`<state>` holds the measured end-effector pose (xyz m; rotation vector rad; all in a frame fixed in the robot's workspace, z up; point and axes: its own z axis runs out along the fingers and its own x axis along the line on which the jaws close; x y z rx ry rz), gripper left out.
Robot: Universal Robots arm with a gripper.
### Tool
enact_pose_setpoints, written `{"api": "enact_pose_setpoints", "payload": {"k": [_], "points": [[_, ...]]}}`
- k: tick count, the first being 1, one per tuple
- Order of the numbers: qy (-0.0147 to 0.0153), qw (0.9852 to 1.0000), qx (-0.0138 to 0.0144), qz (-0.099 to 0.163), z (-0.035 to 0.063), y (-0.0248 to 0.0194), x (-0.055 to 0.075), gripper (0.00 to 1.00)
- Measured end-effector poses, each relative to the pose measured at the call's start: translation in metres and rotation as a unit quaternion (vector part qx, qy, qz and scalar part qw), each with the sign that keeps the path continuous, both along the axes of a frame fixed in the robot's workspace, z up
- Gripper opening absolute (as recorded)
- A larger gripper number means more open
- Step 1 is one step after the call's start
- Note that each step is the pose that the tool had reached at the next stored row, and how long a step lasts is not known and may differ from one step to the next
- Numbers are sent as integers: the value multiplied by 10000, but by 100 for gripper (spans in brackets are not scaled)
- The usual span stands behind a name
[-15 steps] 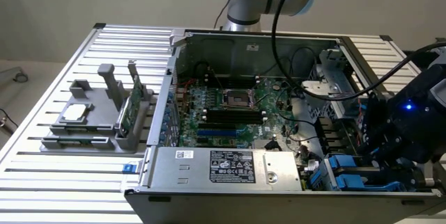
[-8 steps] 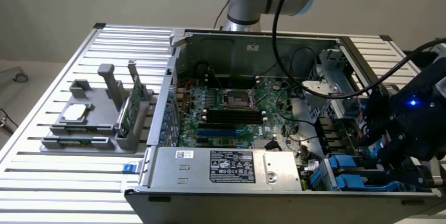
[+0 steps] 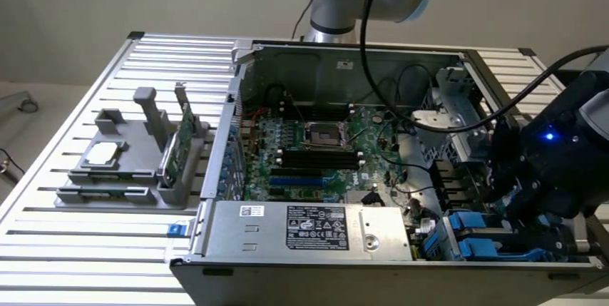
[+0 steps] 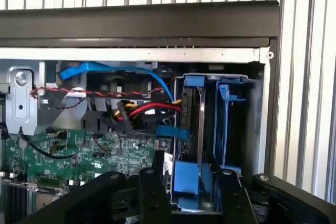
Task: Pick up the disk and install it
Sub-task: 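Insert the second disk wire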
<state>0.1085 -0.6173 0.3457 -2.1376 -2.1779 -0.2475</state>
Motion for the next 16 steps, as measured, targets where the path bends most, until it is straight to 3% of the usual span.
{"api": "enact_pose_setpoints", "payload": {"k": [3,7,16], "points": [[0,10000,-1,0,38,-1,-61,21],[0,10000,0,0,113,1,-137,11],[0,10000,6,0,124,4,-175,11]]}}
